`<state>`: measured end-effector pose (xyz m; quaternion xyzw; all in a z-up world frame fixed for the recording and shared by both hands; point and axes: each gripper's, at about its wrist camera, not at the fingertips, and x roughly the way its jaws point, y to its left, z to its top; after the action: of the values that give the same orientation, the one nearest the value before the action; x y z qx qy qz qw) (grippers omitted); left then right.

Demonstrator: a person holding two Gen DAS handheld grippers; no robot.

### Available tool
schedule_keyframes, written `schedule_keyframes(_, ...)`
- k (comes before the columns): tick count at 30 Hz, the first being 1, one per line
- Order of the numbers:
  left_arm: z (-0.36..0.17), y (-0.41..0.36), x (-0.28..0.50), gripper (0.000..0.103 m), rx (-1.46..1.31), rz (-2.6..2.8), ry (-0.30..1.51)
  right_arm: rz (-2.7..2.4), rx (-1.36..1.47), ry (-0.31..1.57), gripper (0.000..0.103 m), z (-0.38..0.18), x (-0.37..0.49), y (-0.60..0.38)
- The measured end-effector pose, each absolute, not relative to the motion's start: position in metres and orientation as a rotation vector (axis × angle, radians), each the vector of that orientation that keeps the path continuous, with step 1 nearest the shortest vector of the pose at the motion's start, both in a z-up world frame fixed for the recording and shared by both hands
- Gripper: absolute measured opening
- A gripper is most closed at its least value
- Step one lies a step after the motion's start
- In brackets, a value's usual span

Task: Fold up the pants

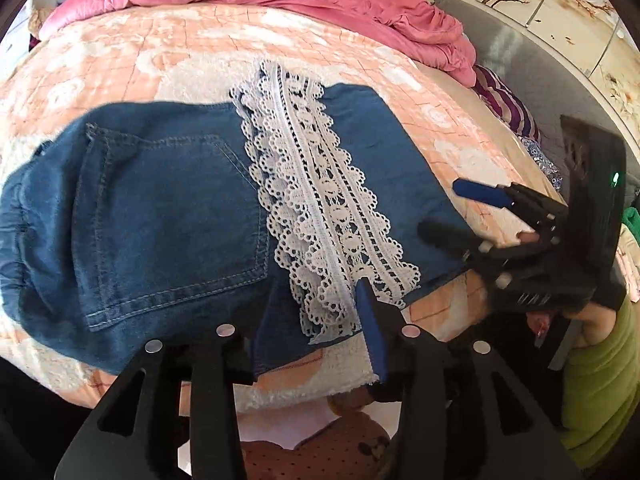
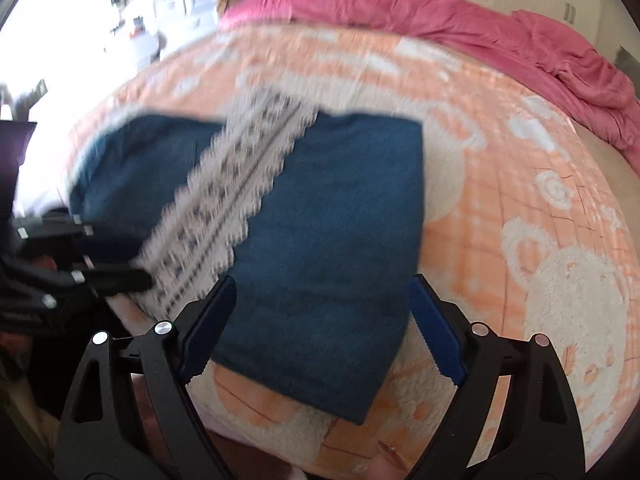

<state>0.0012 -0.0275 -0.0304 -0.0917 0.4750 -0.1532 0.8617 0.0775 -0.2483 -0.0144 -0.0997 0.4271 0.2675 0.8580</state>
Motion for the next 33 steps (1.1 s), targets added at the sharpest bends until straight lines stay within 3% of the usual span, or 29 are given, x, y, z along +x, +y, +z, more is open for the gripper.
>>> schedule_keyframes(11,-0.013,-0.004,-0.015,0.039,-0.228,-0.255,0.951,0.556,-0.105,0.827,0.085,0.004,0.083,-0.257)
schedule_keyframes(12,-0.011,-0.001,-0.017,0.041,-0.229,-0.246,0.945,0.558,-0.101,0.82,0.086,0.005,0.082,-0.258)
schedule_keyframes(13,-0.009,0.001,-0.018,0.052,-0.232,-0.242,0.939,0.561,-0.095,0.812,0.086,0.007,0.081,-0.258)
schedule_keyframes(14,-0.007,0.003,-0.02,0.057,-0.236,-0.238,0.931,0.56,-0.094,0.802,0.087,0.009,0.081,-0.257)
schedule_keyframes(20,0.002,0.017,-0.032,0.058,-0.251,-0.224,0.906,0.562,-0.097,0.698,0.091,0.026,0.072,-0.253)
schedule_keyframes(29,0.012,0.048,-0.046,0.078,-0.27,-0.163,0.857,0.569,-0.125,0.7,0.094,0.031,0.068,-0.229)
schedule_keyframes(33,0.013,0.062,-0.049,0.082,-0.263,-0.117,0.84,0.587,-0.139,0.699,0.094,0.037,0.068,-0.214)
